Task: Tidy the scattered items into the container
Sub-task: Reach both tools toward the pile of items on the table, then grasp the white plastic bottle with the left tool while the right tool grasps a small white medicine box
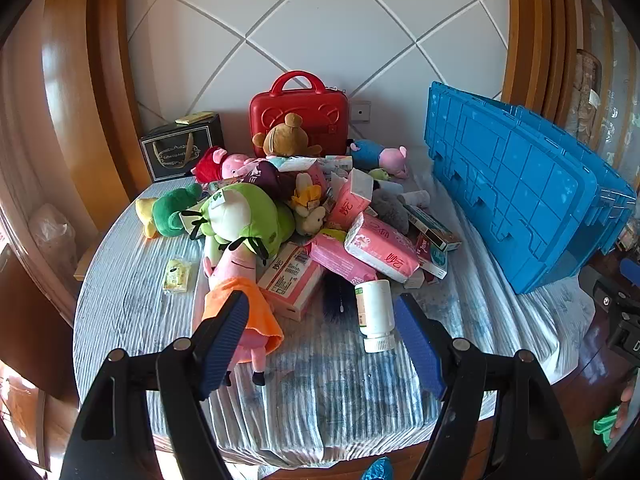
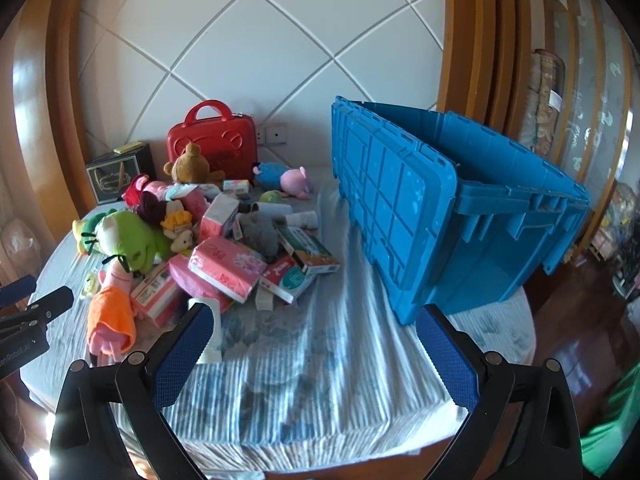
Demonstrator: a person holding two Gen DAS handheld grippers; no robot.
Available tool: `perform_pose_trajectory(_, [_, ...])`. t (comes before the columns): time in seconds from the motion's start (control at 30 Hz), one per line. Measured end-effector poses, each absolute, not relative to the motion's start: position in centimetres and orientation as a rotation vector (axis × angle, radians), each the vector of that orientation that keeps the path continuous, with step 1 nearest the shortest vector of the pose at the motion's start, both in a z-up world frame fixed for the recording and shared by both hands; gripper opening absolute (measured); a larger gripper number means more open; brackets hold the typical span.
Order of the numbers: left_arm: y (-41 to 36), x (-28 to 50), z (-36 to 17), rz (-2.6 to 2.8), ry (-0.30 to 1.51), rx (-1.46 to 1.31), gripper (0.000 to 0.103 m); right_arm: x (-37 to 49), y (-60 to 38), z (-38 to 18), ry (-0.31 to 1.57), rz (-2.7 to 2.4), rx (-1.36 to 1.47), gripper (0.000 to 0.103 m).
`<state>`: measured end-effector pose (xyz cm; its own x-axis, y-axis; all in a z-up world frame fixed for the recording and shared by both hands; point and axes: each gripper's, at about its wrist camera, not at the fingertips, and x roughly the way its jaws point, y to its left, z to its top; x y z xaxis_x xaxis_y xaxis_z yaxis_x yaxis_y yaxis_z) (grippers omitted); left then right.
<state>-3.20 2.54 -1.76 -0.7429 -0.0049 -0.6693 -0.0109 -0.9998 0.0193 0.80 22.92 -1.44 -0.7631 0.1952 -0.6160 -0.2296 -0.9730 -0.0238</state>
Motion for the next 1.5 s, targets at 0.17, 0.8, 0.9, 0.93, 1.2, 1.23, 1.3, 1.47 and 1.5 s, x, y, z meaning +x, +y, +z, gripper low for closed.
perform_pose_trajectory(0.17, [2.9,-3.7,-2.3,2.929,0.028,-1.147,0.075,0.0,23.6,-2.1,0.079,2.756,-0.98,0.103])
perform_pose_trajectory(0.8, [6.1,-10.9,-11.9,2.861,0.02,-1.45,0.075,-8.6,26.3,-10.1,0.04,2.833,-1.318,0.103])
perform_pose_trajectory(0.9, [7.2,-12.4,-14.6,2.819,0.016,-1.489,0.075,-10.5,26.5,-12.9,0.039,2.799,-1.426,0.103])
perform_pose_trajectory(0.93, [7.6,-13.0,-15.5,2.801,0.018,-1.499,0.075,-10.9,26.7,-13.8,0.041,2.784,-1.459,0.103])
perform_pose_trajectory(1.2, [9.9,-17.9,-21.9,2.646,0.064,-1.58,0.07,-14.1,28.2,-19.2,0.127,2.69,-1.608,0.103])
perform_pose_trajectory(1.23, [9.9,-18.2,-22.4,2.627,0.056,-1.584,0.061,-14.6,28.2,-19.6,0.149,2.69,-1.616,0.103])
perform_pose_trajectory(1.3, [9.5,-18.8,-22.9,2.624,0.061,-1.6,0.056,-15.6,28.0,-20.4,0.186,2.688,-1.63,0.083])
perform_pose_trajectory(1.47, [8.2,-20.5,-23.2,2.643,0.078,-1.609,0.055,-19.0,26.7,-22.9,0.28,2.674,-1.707,0.051])
perform_pose_trajectory(1.5, [8.2,-20.7,-23.3,2.641,0.087,-1.605,0.055,-19.6,26.4,-23.3,0.281,2.672,-1.707,0.059])
